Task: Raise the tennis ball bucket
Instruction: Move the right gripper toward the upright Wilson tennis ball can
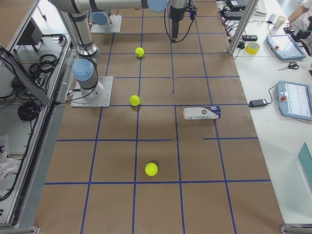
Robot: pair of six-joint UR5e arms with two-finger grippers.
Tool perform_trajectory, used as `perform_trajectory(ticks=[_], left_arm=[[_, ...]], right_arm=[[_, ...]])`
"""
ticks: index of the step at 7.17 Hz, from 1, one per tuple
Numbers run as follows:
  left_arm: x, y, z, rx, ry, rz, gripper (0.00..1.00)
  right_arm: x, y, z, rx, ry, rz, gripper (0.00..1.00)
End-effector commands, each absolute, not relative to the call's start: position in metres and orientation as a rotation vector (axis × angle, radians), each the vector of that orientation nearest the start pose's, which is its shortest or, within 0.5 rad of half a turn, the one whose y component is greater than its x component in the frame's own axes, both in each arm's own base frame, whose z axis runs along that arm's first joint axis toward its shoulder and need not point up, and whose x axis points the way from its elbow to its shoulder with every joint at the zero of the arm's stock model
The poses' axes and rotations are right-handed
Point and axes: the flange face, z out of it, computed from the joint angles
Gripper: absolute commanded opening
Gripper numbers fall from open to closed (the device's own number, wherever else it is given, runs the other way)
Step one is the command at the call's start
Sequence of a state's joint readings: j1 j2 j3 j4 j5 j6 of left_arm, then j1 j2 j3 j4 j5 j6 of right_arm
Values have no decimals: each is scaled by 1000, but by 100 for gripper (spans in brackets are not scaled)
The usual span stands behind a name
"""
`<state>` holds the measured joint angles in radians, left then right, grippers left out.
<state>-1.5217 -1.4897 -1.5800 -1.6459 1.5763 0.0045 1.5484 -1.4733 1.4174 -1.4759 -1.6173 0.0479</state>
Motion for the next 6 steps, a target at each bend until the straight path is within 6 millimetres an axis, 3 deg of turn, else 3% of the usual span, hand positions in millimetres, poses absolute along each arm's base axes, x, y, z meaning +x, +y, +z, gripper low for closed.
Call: perform_trajectory(ticks=[1,2,3,5,6], left_arm=[[-110,-462,514,-70,3133,8,100],[-110,-462,514,-70,3136,5,100],[-110,-462,514,-70,3136,7,100],[-110,-462,514,-70,3135,7,100],[-110,-462,514,-70,3133,8,100]], right_arm=[[104,-538,504,141,3190,32,100],[72,-550,497,180,3188,31,100],[24,-573,470,150,3173,88,100],[-39,-620,431,45,3206,-53,100],[-80,-639,396,44,3205,-45,100]])
